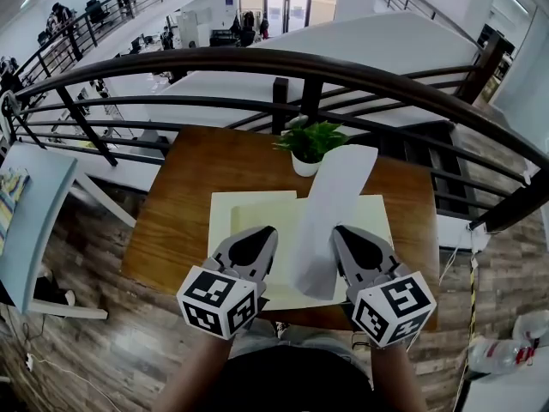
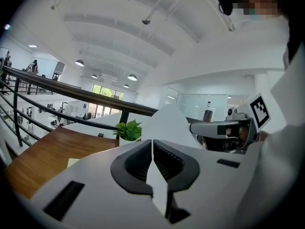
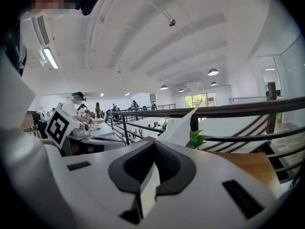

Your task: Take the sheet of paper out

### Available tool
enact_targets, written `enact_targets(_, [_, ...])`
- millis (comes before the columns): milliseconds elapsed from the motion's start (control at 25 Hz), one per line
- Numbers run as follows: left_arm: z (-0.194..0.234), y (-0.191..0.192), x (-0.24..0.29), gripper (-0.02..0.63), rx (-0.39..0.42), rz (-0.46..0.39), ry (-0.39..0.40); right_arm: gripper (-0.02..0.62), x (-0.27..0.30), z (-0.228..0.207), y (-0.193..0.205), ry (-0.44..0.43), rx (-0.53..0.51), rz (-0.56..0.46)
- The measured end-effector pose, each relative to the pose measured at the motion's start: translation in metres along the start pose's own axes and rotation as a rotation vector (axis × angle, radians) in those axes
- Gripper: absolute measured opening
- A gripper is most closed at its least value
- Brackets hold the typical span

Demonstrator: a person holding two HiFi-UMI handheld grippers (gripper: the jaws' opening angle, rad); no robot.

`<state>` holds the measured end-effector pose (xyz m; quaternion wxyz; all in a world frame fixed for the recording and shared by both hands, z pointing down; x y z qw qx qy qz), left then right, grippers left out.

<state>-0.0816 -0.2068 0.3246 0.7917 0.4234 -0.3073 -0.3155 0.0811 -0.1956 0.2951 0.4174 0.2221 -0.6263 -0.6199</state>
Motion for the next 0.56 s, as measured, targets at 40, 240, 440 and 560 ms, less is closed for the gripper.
enact_targets(40, [-0.0007,0.0008,-0.0011,0.024,-0.001,0.001,0.0,0.026,-0.0009,0.0011,0.0009,0.001,0.0,0.005])
enact_targets(240, [-0.0025,0.003,-0.0052,0.024,-0.004,0.004,0.0,0.026,-0.0035,0.0049,0.0045,0.006,0.002,0.024])
enact_targets(440, [-0.0018,0.0052,-0.0056,0.023,-0.004,0.007,0.002,0.026,-0.0027,0.0076,0.0058,0.006,-0.002,0.026])
enact_targets(560, [-0.0019,0.004,-0.0045,0.024,-0.003,0.002,0.0,0.026,-0.003,0.0065,0.0038,0.009,-0.007,0.021])
Point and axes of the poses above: the fingertips, and each gripper's own axes: x forward along the fingers, z to its left, y out of its underside, the point moved 5 cm from there along -x, backward along the fingers, and after that the axes turned 13 degrees about -x, right-handed, at the moved point
